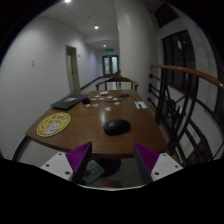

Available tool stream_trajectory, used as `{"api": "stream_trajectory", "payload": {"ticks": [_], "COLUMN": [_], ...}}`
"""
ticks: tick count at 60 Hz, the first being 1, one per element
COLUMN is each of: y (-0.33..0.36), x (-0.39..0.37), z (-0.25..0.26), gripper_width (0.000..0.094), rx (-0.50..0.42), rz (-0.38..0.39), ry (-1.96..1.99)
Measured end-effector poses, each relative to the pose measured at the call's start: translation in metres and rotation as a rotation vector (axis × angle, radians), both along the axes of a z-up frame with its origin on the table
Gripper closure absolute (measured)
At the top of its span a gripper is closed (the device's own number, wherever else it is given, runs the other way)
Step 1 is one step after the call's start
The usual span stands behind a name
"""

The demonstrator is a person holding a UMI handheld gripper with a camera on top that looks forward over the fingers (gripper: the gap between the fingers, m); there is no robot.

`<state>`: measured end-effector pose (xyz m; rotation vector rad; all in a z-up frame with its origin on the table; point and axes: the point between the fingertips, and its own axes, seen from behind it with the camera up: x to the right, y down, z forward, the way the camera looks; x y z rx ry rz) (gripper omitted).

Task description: Arrange mouse

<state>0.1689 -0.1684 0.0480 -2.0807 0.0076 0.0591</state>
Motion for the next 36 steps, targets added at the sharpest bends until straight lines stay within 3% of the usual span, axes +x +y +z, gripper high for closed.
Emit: {"api": "stream_trajectory", "payload": {"ticks": [11,17,36], "y": [0.044,0.077,0.173], "x": [-0.008,-0.003,-0.022], "z": [-0.041,-0.065,-0.065], "gripper_width": [0.0103,0.0104,0.0113], "rx": [-0.029,-0.059,-0.087], "rz": [0.065,0.049,0.048], "ry": [0.004,-0.029,-0.049]}}
